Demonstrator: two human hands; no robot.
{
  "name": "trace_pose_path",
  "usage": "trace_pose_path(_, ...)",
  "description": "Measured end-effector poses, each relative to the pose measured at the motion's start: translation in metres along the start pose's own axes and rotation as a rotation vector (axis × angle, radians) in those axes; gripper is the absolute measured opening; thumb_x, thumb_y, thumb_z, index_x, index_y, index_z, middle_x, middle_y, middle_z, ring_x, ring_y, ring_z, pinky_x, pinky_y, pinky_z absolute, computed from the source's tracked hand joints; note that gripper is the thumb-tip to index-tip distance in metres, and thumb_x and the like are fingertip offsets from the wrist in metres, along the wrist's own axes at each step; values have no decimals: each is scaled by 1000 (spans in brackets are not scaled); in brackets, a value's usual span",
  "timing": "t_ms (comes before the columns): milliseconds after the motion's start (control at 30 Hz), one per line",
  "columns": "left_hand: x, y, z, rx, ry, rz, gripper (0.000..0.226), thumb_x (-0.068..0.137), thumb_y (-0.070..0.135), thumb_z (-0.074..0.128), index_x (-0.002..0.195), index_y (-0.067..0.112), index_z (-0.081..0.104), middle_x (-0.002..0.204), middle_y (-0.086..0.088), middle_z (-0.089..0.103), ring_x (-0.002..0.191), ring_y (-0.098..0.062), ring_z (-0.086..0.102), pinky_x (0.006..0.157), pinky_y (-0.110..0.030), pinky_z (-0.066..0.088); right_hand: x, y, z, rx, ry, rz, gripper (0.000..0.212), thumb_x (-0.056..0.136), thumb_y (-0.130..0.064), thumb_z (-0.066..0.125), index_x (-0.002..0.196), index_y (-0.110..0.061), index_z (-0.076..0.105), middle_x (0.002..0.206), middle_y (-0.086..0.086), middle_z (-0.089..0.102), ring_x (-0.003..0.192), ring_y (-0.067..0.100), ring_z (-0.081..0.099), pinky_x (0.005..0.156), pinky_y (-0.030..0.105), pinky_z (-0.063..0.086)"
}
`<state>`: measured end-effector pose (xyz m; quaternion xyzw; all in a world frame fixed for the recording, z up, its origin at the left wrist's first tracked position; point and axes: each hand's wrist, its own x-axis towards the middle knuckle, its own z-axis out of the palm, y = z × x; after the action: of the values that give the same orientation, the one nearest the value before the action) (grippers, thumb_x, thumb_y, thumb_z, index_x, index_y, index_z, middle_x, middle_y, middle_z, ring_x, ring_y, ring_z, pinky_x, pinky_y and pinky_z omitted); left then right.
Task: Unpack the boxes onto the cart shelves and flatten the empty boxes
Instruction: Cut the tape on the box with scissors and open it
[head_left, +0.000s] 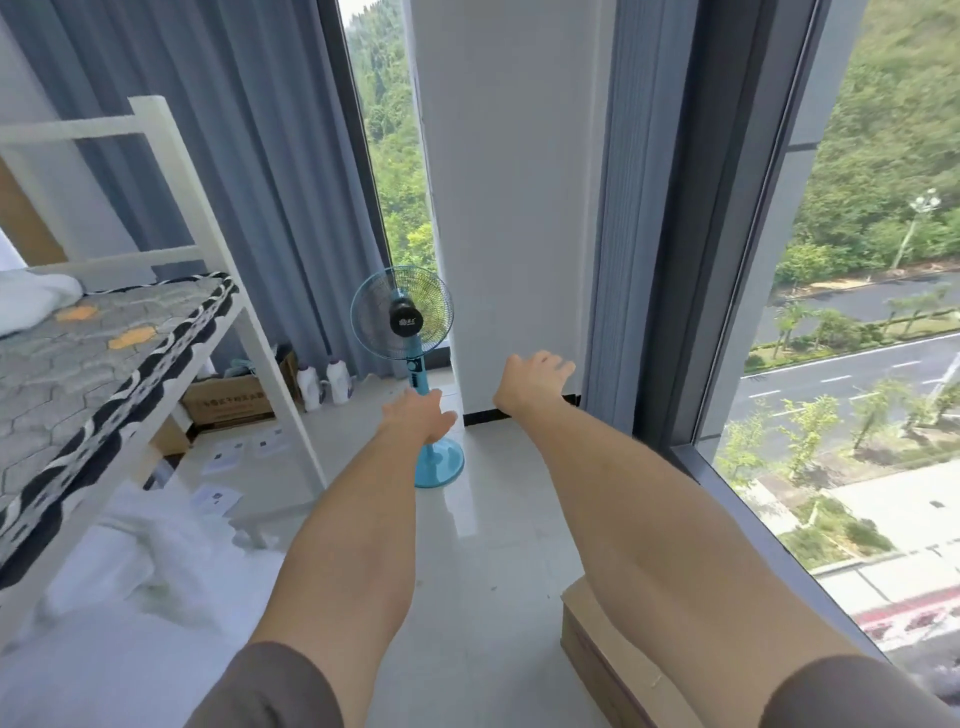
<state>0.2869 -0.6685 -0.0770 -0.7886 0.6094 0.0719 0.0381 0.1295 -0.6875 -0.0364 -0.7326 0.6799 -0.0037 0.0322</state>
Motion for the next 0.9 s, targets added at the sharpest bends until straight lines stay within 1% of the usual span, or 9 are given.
trace_pose_path(167, 93, 14, -14, 22, -17, 102, 49, 99, 44, 38, 141, 18, 43, 142, -17, 43, 123, -34, 50, 102, -46, 43, 77, 3, 5, 13, -20, 127, 53, 87, -22, 57, 138, -11, 47, 145, 25, 39, 134, 42, 37, 115, 56, 20)
trace_pose_path(300, 154, 45, -14, 26, -30, 198, 49, 98, 43, 41, 139, 18, 45, 144, -18, 43, 127, -35, 46, 101, -44, 40, 123, 25, 11, 31, -7, 204, 46, 86, -24, 60, 130, -14, 51, 140, 22, 43, 129, 40, 40, 114, 54, 22)
trace_pose_path(367, 180, 66, -6, 25, -45, 258, 52, 98, 46, 41, 142, 19, 43, 146, -17, 43, 133, -34, 43, 106, -44, 37, 143, 44, 16, 50, -3, 255, 43, 87, -24, 60, 128, -14, 52, 140, 22, 42, 128, 40, 40, 114, 54, 21)
trace_pose_path(500, 223, 122, 14, 44, -119, 357, 62, 101, 50, 40, 154, 20, 30, 156, -18, 31, 142, -36, 33, 115, -48, 30, 174, 92, 28, 56, -30, 336, 48, 87, -25, 58, 132, -13, 48, 141, 23, 41, 129, 41, 40, 114, 55, 22)
trace_pose_path(633, 259, 180, 23, 47, -148, 445, 64, 102, 51, 39, 156, 21, 25, 159, -19, 25, 144, -37, 31, 116, -49, 27, 207, 142, 29, 56, -7, 411, 45, 89, -25, 58, 131, -13, 51, 137, 21, 46, 126, 39, 44, 112, 54, 29)
trace_pose_path(733, 285, 220, 22, 89, -119, 475, 63, 101, 53, 38, 155, 22, 27, 158, -16, 28, 143, -35, 33, 113, -48, 30, 233, 177, 25, 68, 27, 442, 45, 90, -26, 58, 132, -15, 49, 136, 20, 47, 127, 37, 44, 112, 54, 28)
trace_pose_path(833, 300, 259, 24, 112, -128, 540, 64, 101, 53, 38, 156, 21, 26, 159, -17, 26, 142, -36, 35, 114, -49, 33, 244, 212, 29, 95, 53, 503, 42, 89, -22, 56, 130, -16, 50, 133, 18, 48, 125, 36, 44, 106, 51, 29)
trace_pose_path(900, 308, 287, 29, 130, -122, 586, 62, 101, 52, 38, 154, 20, 29, 156, -18, 29, 138, -37, 39, 111, -48, 35, 250, 233, 35, 104, 51, 551, 41, 88, -21, 56, 129, -15, 51, 132, 18, 48, 125, 36, 44, 106, 51, 27)
